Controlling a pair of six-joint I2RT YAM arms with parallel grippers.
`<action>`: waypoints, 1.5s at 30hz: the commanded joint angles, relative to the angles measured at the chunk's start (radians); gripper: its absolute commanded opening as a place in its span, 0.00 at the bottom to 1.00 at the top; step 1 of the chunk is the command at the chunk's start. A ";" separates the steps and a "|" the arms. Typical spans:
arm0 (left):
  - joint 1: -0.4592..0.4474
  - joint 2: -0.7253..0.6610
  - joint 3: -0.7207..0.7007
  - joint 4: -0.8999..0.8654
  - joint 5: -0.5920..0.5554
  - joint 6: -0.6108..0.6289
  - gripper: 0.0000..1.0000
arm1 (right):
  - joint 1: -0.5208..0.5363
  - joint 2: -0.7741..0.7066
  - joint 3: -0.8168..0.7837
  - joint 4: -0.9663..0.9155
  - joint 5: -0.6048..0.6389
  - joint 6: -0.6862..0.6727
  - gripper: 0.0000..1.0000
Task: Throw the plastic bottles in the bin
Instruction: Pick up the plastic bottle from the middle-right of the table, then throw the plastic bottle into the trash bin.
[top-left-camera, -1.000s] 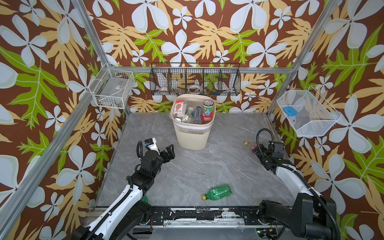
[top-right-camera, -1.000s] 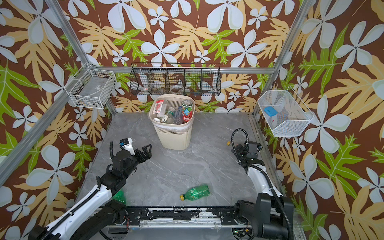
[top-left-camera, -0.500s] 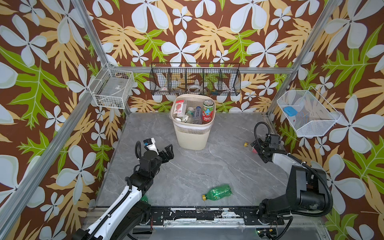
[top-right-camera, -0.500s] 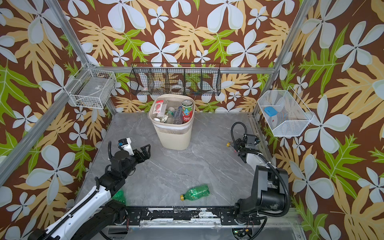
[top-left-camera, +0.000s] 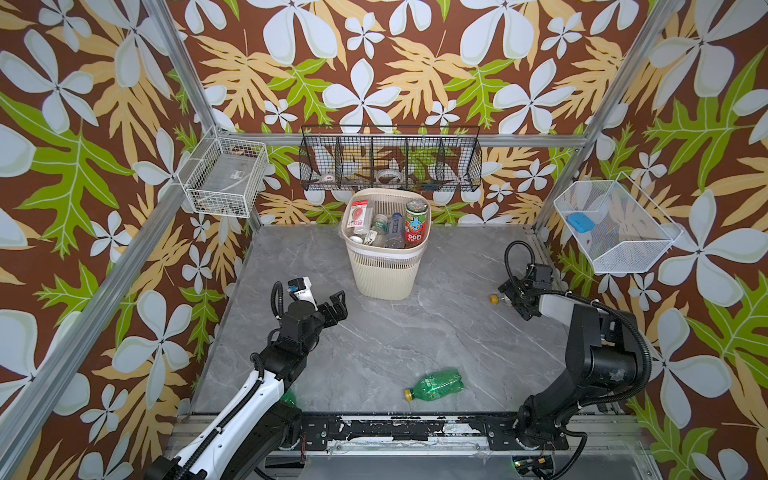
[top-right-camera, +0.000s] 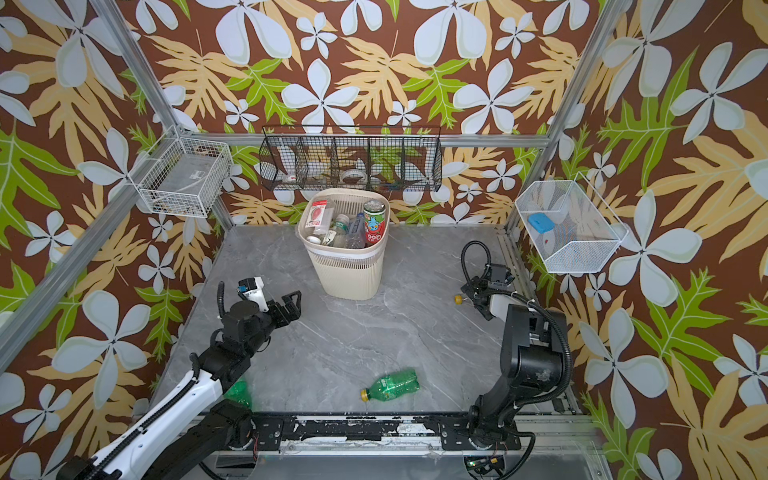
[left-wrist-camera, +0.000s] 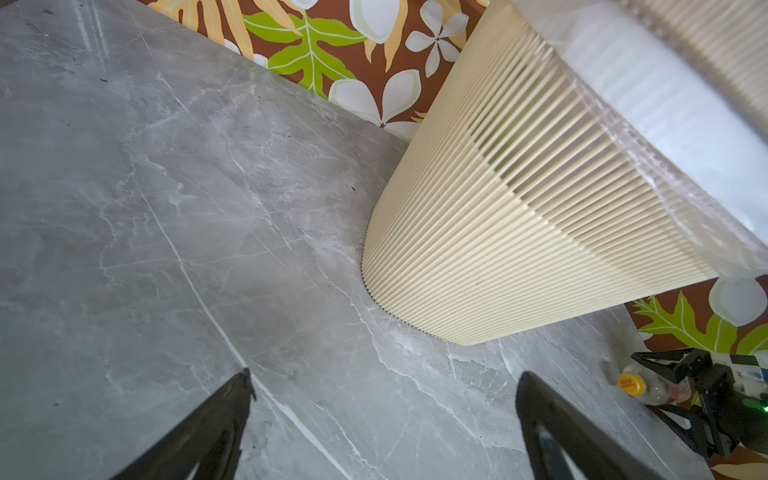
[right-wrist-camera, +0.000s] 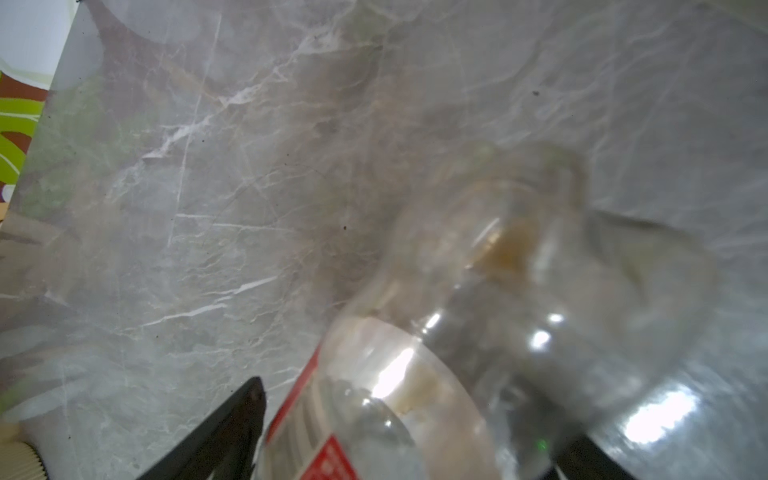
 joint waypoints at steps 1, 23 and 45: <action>0.004 0.000 0.002 0.002 -0.002 0.001 1.00 | 0.007 -0.003 -0.013 0.022 -0.033 -0.024 0.78; 0.008 0.000 -0.074 0.010 -0.035 -0.060 1.00 | 0.352 -0.305 0.140 -0.167 0.082 -0.203 0.49; 0.015 -0.069 -0.140 -0.027 -0.045 -0.115 1.00 | 0.888 0.071 1.087 -0.391 0.224 -0.490 0.46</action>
